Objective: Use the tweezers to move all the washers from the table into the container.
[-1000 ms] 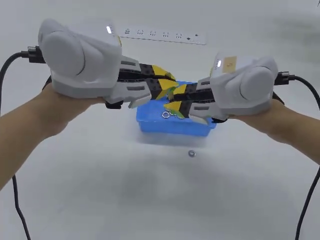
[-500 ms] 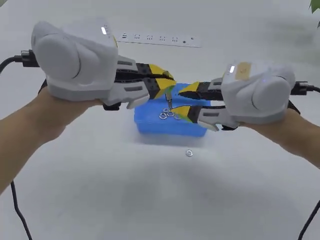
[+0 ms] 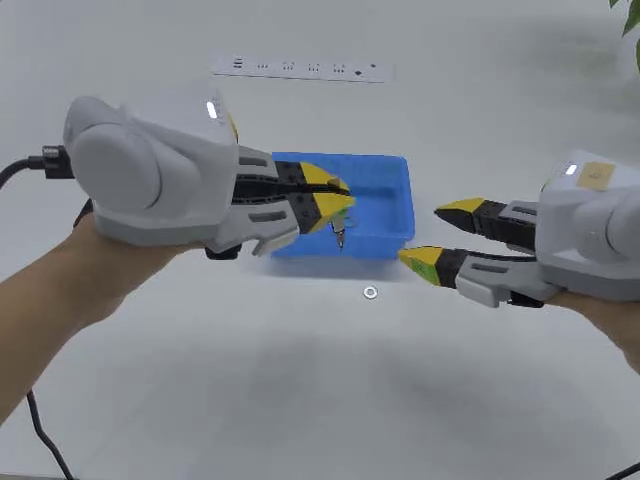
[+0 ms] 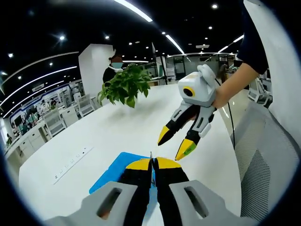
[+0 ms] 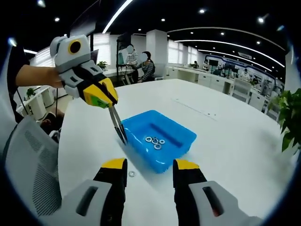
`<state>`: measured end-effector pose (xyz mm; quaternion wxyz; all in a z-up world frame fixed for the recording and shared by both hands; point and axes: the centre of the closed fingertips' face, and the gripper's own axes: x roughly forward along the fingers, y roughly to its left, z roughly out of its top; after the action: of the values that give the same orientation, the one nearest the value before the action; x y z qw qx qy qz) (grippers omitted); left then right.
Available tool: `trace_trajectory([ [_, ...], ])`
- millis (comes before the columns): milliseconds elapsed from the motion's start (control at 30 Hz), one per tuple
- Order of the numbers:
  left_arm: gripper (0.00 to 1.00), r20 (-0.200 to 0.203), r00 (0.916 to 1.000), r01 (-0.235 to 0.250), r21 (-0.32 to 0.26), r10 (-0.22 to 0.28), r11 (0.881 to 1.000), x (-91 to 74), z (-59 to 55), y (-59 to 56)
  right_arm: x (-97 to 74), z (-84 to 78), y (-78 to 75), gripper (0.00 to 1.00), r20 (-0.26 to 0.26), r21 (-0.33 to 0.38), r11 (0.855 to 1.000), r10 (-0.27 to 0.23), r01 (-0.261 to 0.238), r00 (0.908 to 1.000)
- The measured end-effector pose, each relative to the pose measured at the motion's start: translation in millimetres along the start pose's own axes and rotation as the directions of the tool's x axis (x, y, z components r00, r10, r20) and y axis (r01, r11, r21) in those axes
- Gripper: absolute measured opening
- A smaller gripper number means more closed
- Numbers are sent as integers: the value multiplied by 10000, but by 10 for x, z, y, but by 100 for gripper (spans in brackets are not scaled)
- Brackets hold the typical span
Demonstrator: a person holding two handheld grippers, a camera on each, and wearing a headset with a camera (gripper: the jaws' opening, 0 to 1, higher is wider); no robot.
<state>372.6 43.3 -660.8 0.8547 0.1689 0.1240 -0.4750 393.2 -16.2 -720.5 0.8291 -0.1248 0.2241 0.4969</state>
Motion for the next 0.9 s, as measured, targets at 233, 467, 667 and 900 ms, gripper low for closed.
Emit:
trace_trajectory([
  [233,6,-21,9984,557,253,-557,9981,155,-81,-270,-128,-200,34,55,-118,173,9998,42,-40,9999],
  [467,6,291,9960,827,459,-841,9955,266,-150,-442,-189,-312,112,61,-337,157,9995,290,-285,9990],
  [667,6,324,9955,882,206,-889,9959,325,-243,-418,-210,-354,251,74,-275,639,9960,635,-616,9976],
  [900,6,454,9954,852,-84,-848,9963,304,-332,-366,-207,-396,386,86,-226,1141,9866,1195,-1162,9926],
])
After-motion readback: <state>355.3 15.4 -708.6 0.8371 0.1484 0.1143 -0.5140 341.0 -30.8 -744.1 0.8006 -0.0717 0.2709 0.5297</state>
